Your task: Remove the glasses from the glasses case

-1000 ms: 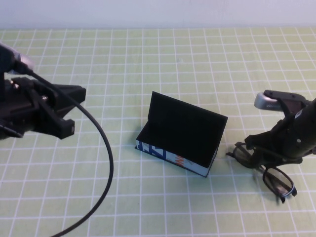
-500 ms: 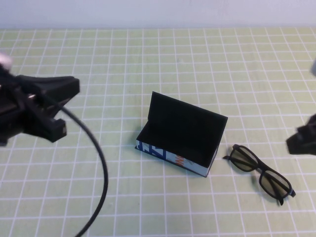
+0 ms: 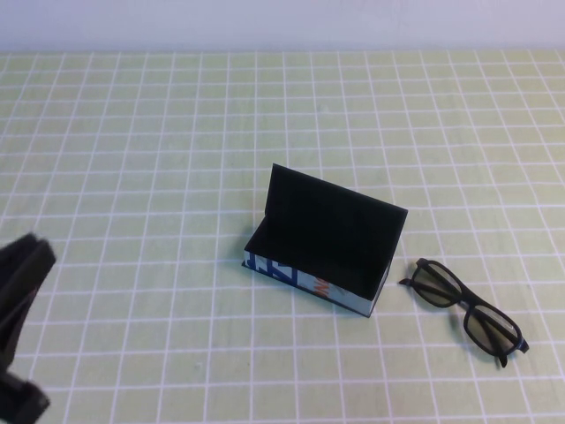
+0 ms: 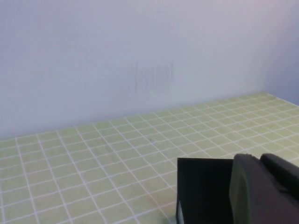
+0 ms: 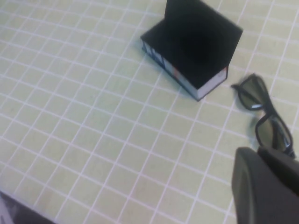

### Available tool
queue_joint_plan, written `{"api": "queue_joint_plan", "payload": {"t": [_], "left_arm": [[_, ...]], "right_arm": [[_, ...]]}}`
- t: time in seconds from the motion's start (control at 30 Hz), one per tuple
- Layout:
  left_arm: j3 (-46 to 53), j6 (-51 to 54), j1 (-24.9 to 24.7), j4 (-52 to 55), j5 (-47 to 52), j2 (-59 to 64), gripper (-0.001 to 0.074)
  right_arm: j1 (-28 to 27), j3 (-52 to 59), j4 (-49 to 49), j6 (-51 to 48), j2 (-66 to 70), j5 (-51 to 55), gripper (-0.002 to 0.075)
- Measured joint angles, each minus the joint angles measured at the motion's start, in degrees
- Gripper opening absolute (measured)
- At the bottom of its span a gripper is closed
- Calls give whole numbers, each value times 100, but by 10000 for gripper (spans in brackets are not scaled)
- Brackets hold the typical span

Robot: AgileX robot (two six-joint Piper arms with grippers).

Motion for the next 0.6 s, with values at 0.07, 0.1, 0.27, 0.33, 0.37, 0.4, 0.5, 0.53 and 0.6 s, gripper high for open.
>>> {"api": "queue_joint_plan", "payload": {"t": [0.07, 0.1, 0.27, 0.33, 0.37, 0.4, 0.5, 0.53, 0.6], "left_arm": [[325, -12, 0, -25, -181, -475, -4], [482, -12, 0, -45, -290, -717, -4], [1223, -35, 0, -113, -899, -1666, -4], [1493, -34, 0, -139, -1177, -1932, -4], [1638, -34, 0, -138, -1365, -2013, -4], [1776, -34, 0, -161, -1565, -2063, -4], [2145, -34, 0, -199, -2141, -2103, -4], [2217, -34, 0, -208, -2256, -2103, -4], [2291, -34, 0, -251, -2455, -2103, -4]], "right_arm": [[0, 0, -94, 12, -327, 2, -15], [0, 16, -149, 25, -521, -32, -15], [0, 387, -291, 35, -1433, -937, -16], [0, 716, -306, 35, -1727, -1539, -16], [0, 876, -306, 35, -1829, -1797, -16], [0, 1099, -306, 35, -1889, -2126, -16], [0, 1893, -306, 35, -1940, -3206, -16], [0, 2190, -306, 35, -1940, -3599, -16], [0, 2723, -306, 35, -1903, -4338, -16]]}}
